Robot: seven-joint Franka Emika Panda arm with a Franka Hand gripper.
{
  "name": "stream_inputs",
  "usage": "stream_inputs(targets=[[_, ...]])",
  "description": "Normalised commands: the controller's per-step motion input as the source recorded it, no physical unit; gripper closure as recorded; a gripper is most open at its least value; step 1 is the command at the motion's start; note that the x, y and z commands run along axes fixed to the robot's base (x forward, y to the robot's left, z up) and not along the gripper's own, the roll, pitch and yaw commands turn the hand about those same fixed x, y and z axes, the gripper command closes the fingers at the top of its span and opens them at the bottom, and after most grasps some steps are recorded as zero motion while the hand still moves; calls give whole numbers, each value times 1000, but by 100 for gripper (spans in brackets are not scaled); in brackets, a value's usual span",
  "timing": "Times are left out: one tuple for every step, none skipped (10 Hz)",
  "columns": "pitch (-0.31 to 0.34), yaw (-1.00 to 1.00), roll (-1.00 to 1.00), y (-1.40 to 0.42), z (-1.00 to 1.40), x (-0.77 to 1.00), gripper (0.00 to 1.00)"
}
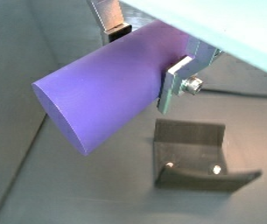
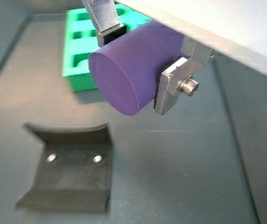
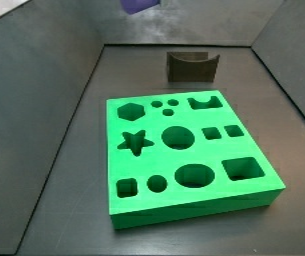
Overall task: Pick up the round object. Move up. Place the round object on the fixture. Regrasp the round object. Move to above the board. Insert the round object.
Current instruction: Place the round object on the fixture.
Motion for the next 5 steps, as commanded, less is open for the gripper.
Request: stream_inputs(targets=[[53,1000,-111,77,37,871,100],[62,1000,-122,50,29,765,100],[73,1000,-133,33,21,661,100],[91,1000,-153,18,14,524,100],[106,1000,-171,11,13,424,100]])
